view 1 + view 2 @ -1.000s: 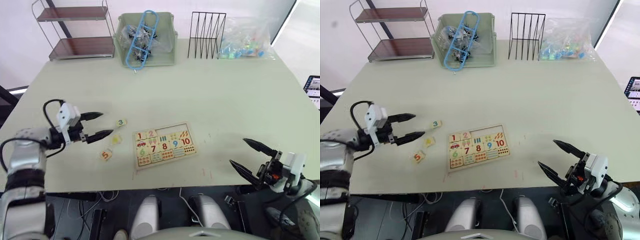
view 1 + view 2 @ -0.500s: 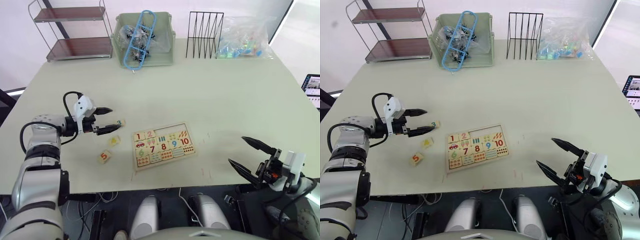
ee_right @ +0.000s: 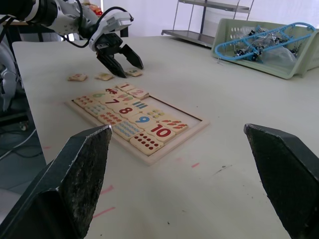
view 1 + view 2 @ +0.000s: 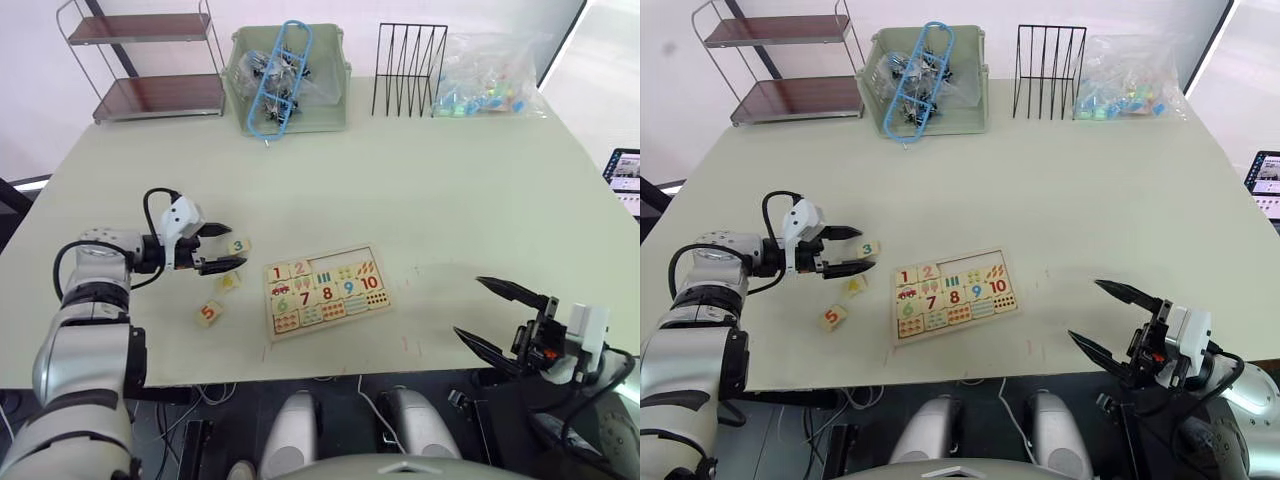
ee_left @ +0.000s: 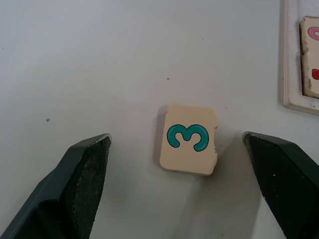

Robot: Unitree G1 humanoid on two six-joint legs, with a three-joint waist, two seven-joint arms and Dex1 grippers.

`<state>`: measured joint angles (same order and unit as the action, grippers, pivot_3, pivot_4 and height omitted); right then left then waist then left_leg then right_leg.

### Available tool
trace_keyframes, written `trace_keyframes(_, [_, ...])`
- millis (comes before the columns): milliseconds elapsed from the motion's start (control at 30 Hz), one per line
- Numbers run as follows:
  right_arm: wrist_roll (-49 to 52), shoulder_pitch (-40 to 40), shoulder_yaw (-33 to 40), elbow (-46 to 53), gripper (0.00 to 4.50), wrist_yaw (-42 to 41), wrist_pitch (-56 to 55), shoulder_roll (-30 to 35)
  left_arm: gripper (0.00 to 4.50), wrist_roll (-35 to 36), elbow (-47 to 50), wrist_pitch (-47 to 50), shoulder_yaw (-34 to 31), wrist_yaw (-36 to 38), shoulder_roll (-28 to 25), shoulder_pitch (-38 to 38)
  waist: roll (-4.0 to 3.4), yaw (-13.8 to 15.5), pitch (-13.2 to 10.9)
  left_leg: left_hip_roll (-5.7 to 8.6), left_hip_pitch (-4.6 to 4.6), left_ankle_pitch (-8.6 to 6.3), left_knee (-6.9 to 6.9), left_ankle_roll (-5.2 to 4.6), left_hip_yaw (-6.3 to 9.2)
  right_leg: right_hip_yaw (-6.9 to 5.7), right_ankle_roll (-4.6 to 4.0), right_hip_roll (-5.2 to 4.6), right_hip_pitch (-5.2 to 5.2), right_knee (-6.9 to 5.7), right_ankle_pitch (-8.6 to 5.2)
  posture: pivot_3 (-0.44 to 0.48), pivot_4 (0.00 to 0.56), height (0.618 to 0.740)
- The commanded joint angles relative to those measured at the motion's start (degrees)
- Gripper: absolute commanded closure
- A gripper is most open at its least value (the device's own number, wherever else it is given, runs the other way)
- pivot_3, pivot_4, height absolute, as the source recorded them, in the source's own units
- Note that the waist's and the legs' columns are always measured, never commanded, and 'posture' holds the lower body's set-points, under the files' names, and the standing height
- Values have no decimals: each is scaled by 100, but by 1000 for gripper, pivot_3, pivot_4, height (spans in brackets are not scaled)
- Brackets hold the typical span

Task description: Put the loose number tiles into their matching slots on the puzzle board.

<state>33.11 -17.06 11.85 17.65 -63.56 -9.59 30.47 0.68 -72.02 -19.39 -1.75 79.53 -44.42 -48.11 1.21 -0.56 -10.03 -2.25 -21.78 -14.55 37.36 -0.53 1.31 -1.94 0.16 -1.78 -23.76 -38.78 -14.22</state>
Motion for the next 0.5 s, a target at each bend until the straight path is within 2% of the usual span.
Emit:
trace_keyframes(33, [95,53,-14,234,45,-36,19,83,0,-128,-81,-97,13,-90,-49,-94,0,-1,0,0,1,0,0,0,0,0,0,0,0,-1,0,0,150,740])
trace_keyframes(500, [2,37,-32,252,45,-2,-12,119,0,-253,-135,-325,36,291,50,-111,0,9,0,2,1,0,3,0,-1,1,0,-1,1,-4,0,0,150,740])
